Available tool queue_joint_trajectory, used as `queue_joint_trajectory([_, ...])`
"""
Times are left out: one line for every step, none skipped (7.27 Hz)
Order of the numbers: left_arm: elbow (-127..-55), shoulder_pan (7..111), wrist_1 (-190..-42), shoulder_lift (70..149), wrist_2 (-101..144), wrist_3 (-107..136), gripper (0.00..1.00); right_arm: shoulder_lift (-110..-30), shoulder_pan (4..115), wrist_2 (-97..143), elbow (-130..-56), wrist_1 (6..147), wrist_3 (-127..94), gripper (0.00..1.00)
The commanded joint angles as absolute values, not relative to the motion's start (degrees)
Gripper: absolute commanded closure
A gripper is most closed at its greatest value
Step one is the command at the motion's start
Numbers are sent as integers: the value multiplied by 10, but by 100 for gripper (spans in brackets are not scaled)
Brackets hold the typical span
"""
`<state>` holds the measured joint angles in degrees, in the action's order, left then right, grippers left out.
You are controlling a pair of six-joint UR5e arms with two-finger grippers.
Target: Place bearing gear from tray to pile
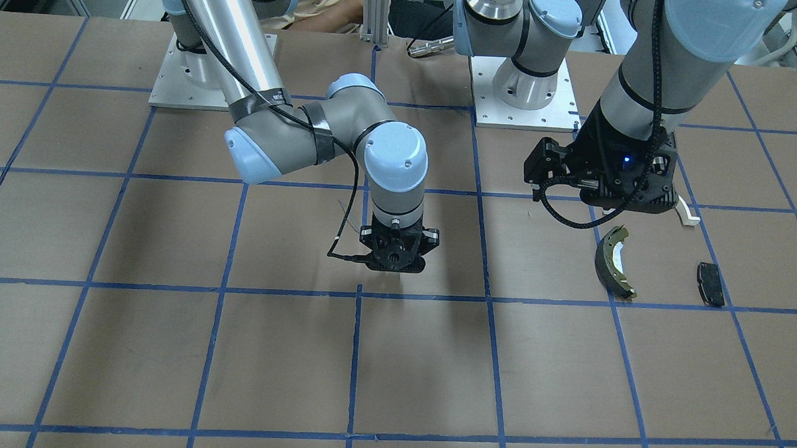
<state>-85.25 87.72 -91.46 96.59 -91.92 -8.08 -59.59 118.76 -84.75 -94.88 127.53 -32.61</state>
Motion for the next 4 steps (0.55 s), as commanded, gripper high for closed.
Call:
queue_joint_trajectory([-854, 877, -914, 969, -921, -80, 0, -606, 1177, -856, -960, 1321, -331, 0])
queue_joint_trajectory([-855, 877, -913, 973, -920, -72, 0, -626, 1118, -851, -957, 1295, -302, 0])
queue_joint_trajectory([-866, 879, -912, 977, -919, -59, 0, -661, 1058, -850, -956, 1232, -244, 0])
queue_joint_trajectory([-886, 884, -901, 978, -918, -36, 0, -703, 991, -860, -960, 1184, -134, 0])
